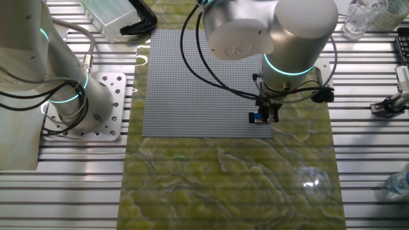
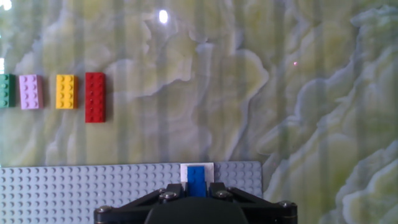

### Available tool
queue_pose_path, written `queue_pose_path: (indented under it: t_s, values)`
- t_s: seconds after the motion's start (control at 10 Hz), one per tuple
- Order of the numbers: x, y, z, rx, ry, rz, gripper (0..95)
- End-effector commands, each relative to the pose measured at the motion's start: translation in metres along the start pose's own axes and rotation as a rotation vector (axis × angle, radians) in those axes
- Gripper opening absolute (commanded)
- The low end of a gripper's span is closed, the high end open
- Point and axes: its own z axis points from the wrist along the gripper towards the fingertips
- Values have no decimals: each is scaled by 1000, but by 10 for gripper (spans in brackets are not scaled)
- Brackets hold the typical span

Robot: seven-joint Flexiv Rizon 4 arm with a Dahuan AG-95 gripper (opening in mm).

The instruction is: Build with small Lego blocks

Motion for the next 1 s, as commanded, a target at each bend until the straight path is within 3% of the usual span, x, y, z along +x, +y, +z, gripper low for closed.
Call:
queue_pose_path:
  t_s: [0.1, 0.6, 1.0]
  values:
    - [0, 0, 1, 2, -5, 3, 0]
    - [-2, -1, 3, -6, -4, 4, 0]
    - [-3, -2, 6, -10, 17, -1, 0]
